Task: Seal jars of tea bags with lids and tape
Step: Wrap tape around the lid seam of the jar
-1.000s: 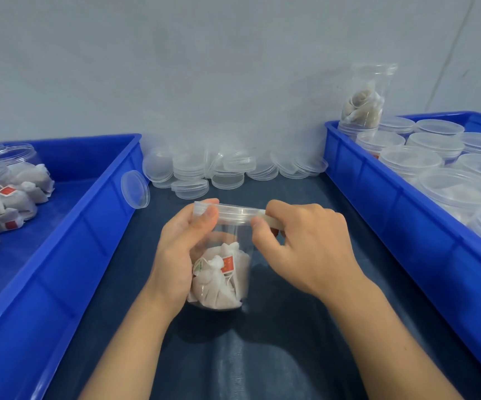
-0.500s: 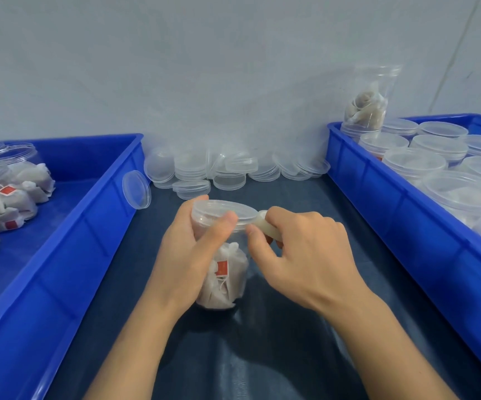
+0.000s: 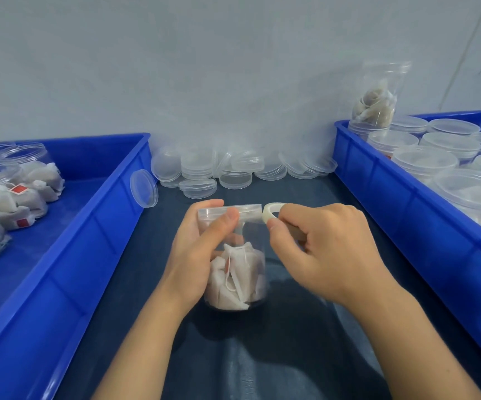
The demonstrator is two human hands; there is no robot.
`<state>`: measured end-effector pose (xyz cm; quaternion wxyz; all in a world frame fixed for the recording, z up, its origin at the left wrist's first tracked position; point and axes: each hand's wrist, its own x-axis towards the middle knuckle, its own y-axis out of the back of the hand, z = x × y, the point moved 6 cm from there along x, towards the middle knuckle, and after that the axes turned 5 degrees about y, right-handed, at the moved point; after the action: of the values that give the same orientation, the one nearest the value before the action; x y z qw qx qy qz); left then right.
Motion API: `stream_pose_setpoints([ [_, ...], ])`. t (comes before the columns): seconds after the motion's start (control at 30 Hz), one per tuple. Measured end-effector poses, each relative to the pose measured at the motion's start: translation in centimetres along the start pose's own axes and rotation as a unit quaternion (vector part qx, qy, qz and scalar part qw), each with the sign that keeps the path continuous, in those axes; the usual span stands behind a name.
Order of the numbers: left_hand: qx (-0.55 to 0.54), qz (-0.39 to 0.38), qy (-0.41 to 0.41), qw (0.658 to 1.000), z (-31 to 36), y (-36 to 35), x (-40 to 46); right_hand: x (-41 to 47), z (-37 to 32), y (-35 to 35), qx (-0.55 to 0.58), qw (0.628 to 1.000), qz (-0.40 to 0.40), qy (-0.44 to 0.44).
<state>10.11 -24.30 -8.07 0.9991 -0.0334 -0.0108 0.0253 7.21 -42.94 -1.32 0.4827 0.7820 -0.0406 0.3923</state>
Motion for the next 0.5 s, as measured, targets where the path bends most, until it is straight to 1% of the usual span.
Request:
stream_pose_setpoints([
  [0.13, -0.006, -0.005, 0.005, 1.000, -0.4, 0.0, 0.2, 0.0, 0.4, 0.0, -0.013, 1.000, 0.021, 0.003],
  [0.27, -0.001, -0.010, -0.004, 1.000, -0.6, 0.0, 0.3, -0.1, 0.8, -0.1, -0.003, 0.999, 0.033, -0.003],
  [0.5, 0.034, -0.007, -0.027, 0.999, -0.3, 0.0, 0.1, -0.1, 1.1, -0.7, 0.004, 1.000, -0.001, -0.026],
])
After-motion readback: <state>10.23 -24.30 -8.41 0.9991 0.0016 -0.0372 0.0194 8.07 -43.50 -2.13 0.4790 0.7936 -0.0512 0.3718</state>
